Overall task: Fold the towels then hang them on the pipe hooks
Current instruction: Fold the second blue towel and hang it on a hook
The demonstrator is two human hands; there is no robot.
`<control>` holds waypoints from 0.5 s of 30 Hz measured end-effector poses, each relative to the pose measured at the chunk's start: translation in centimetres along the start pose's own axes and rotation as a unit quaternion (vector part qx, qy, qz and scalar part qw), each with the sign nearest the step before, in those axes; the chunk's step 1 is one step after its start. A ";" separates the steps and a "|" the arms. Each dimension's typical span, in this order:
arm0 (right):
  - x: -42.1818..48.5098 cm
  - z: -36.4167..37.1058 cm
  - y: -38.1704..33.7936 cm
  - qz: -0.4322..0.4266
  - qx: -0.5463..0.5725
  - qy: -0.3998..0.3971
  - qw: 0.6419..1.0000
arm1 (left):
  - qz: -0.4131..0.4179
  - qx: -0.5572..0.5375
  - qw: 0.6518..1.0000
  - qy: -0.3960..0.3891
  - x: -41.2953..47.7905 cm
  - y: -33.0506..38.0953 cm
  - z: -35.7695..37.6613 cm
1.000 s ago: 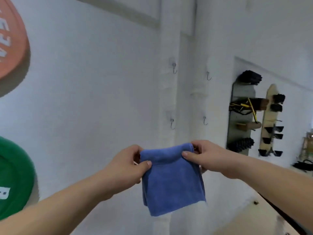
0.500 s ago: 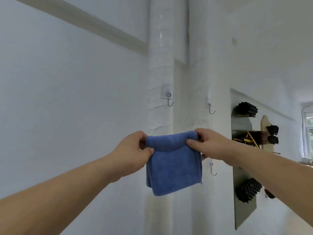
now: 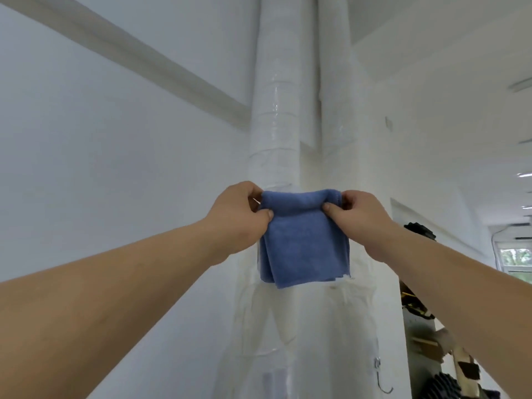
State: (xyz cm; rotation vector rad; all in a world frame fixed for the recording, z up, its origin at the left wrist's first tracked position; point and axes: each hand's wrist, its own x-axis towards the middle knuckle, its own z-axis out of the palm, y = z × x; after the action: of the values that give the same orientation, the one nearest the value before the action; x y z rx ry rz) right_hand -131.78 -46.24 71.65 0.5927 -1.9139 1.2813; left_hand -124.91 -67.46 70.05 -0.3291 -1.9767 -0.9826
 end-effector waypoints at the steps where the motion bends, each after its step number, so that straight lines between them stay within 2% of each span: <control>1: 0.7 0.1 0.3 0.000 0.001 0.005 1.000 | 0.002 -0.002 1.000 0.005 0.5 0.1 0.4; 3: 1.9 0.3 0.9 0.004 -0.012 -0.016 1.000 | 0.000 -0.009 1.000 0.006 1.2 0.1 1.0; 7: 2.7 0.7 1.8 0.056 -0.039 -0.119 0.991 | -0.016 0.025 0.999 -0.019 1.2 -0.7 1.9; 11: 2.1 -0.2 1.6 0.134 -0.089 -0.256 0.953 | -0.044 -0.002 0.999 -0.030 0.7 -1.3 2.2; 13: 2.1 0.0 1.6 0.116 -0.102 -0.216 0.964 | -0.051 0.000 0.998 -0.026 0.8 -1.2 2.4; 15: 2.2 0.6 1.5 0.013 -0.119 -0.100 0.988 | -0.041 0.033 0.999 -0.011 0.9 -0.9 2.4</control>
State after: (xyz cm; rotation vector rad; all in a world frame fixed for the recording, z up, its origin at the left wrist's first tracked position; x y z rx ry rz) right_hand -134.39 -46.10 72.36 0.5924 -2.2076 1.0199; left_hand -127.38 -66.39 69.57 -0.2227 -2.0515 -0.9660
